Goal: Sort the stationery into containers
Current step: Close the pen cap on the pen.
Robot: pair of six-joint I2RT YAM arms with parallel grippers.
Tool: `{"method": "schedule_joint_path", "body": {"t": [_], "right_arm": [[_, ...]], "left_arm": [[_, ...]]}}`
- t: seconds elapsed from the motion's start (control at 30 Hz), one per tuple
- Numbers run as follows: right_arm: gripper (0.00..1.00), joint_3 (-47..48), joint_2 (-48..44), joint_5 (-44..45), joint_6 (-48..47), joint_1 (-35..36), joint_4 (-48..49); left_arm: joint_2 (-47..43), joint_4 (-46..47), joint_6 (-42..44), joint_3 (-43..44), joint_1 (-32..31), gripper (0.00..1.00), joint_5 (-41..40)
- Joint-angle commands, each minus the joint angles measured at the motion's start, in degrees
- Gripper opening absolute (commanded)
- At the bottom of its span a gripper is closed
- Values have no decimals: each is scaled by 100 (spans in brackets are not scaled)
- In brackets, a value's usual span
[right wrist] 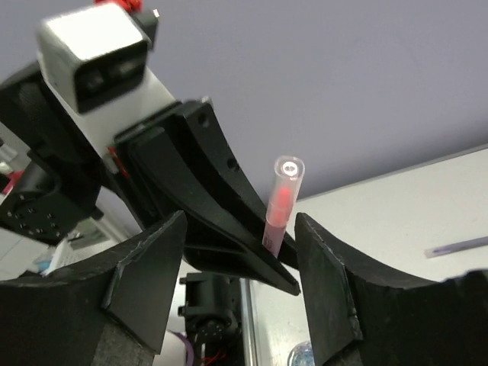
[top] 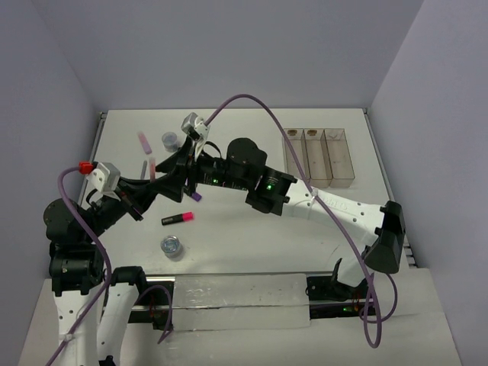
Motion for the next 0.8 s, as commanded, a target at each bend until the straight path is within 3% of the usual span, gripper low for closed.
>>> {"method": "schedule_joint_path", "body": {"t": [0.0,0.03,0.1,0.2,0.33,0.5,0.7,0.77], "right_arm": [[64,460,-370,415,-202,42,-133],[59,534,-344,731,-187,41,-184],[59,682,-228,1017,-158,34,-223],[62,997,50,789,-73,37,-299],[58,1193,299,806,41,33,-269],[44,1388,483,736,16,33,-354],[47,1289,520,658,80,33,-317],[45,1215,522,677,78,41,-310]], "left_arm": [[-60,348,-381,-51,135,0,135],[-84,370,-442,-69,142,0,202],[-110,350,-431,-101,142,0,310],[-141,254,-316,-101,142,0,288],[-145,289,-317,-101,142,0,318],[-150,350,-305,-119,142,0,340],[-156,435,-354,-154,142,0,354],[-154,432,-354,-154,142,0,329]]}}
